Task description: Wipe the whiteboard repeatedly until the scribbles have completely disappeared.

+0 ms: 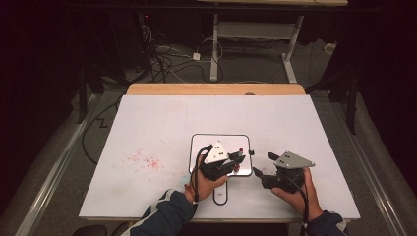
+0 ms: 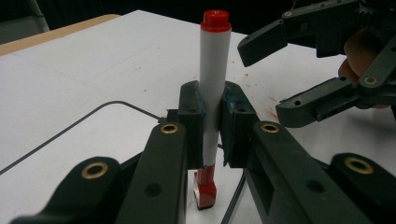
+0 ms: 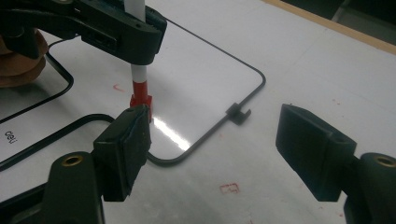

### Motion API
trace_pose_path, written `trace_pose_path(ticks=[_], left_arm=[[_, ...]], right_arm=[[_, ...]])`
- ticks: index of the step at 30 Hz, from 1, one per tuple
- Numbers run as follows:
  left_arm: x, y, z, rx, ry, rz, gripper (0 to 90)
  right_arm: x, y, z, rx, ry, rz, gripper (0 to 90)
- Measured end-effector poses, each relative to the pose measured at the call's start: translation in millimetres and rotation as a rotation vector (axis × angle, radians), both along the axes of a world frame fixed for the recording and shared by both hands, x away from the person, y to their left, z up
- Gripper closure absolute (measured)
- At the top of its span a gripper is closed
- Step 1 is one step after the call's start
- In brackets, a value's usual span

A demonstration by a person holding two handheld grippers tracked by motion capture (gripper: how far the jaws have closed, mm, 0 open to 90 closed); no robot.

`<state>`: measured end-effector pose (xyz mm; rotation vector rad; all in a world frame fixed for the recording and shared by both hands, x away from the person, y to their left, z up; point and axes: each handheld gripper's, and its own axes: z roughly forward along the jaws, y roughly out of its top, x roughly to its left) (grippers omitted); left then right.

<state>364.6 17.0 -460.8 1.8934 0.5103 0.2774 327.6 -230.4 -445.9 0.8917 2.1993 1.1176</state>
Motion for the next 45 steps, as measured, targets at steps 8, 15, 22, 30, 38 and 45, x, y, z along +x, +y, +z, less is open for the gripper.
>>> trace_pose_path(ticks=[8,15,22,30,38,45], left_arm=[[8.4,17.5,1.1,0.004,0.017,0.034,78.8],[-5.0,11.7,5.5,0.07,-0.023,0.003,78.8],[0.6,43.8,6.1,0.077,-0.009,0.065,78.8],[-2.7,47.3,3.1,0.042,0.007,0.057,78.8],[-9.1,22.3,1.5,0.029,-0.005,-0.001,78.8],[0.6,42.2,3.3,0.047,-0.001,0.044,78.8]], right_arm=[[-0.3,-0.4,0.5,0.005,-0.002,-0.001,27.5],[-0.2,1.2,0.3,0.002,0.0,0.003,27.5],[0.0,-0.6,-0.1,0.003,0.003,-0.003,27.5],[0.7,2.4,-0.2,-0.002,0.002,0.004,27.5],[0.5,1.0,-0.6,0.001,0.005,0.001,27.5],[0.3,1.2,-1.0,-0.002,0.005,0.005,27.5]])
